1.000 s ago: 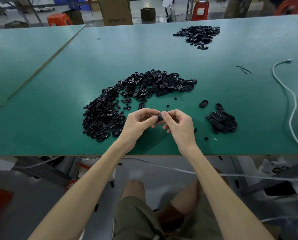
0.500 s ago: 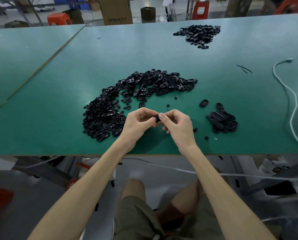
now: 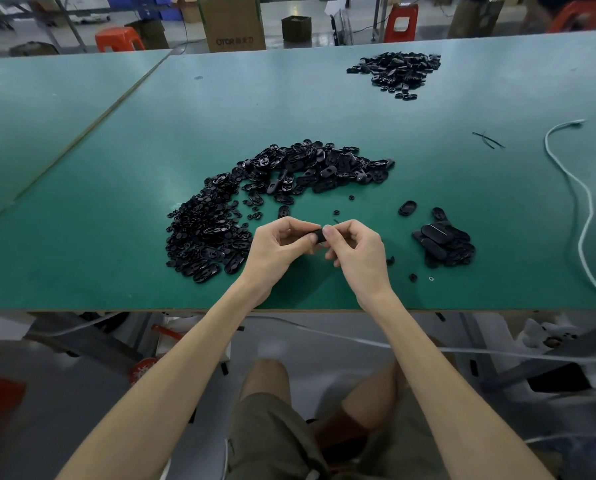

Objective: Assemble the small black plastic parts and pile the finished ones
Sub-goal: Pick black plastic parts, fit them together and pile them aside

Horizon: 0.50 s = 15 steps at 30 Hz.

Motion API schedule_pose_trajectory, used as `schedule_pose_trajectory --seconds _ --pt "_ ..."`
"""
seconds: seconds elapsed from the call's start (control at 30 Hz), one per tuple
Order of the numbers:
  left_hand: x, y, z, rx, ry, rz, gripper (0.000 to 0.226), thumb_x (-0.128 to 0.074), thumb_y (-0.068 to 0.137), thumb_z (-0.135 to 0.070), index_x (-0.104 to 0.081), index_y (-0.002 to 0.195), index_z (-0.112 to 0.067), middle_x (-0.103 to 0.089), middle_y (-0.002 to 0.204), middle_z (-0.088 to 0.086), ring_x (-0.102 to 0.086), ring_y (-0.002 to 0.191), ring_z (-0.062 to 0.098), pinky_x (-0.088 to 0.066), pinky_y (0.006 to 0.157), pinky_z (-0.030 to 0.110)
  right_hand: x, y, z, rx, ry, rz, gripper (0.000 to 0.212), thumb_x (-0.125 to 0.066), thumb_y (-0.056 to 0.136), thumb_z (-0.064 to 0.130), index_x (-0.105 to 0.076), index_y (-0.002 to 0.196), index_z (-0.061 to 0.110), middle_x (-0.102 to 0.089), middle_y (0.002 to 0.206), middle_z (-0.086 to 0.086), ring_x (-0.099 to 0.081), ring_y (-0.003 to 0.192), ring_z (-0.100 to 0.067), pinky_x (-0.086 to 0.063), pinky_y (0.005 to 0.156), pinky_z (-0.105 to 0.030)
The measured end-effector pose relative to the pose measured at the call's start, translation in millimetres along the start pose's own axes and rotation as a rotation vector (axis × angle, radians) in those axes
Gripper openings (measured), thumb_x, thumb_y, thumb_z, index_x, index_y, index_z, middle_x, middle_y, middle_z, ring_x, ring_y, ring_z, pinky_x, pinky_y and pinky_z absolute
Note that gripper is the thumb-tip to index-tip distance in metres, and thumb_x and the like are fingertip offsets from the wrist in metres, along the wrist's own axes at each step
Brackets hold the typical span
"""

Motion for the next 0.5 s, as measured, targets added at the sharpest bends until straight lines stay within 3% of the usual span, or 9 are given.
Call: schedule_pose_trajectory --seconds 0.33,0.5 --pt "0.1 -0.9 0.8 0.001 0.011 -0.016 0.016 -0.074 0.09 0.003 -0.075 0.106 -0.001 -0.079 0.096 0.01 -0.075 0.085 0.018 -0.058 0.08 0.023 0.8 0.5 -3.0 -0.009 0.015 0.006 0.015 -0.067 0.101 0.022 -0.069 0.09 0.012 -0.077 0.078 -0.004 -0.064 0.063 -0.005 -0.051 0.057 -0.021" --pt "-1.7 1.2 -1.1 0.009 0.026 -0.016 0.016 -0.073 0.091 0.002 -0.074 0.106 -0.002 -0.078 0.097 0.012 -0.075 0.088 0.023 -0.061 0.079 0.031 3.1 0.6 -1.5 -0.017 0.034 -0.034 0.013 -0.065 0.102 0.021 -0.07 0.093 0.012 -0.075 0.076 0.002 -0.066 0.063 -0.005 -0.051 0.057 -0.02"
Point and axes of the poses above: each hand's wrist, its own y-axis towards the middle knuckle, its own x-axis out of the back of the hand, z = x × y, the point moved 9 cm from there along y, towards the middle knuckle
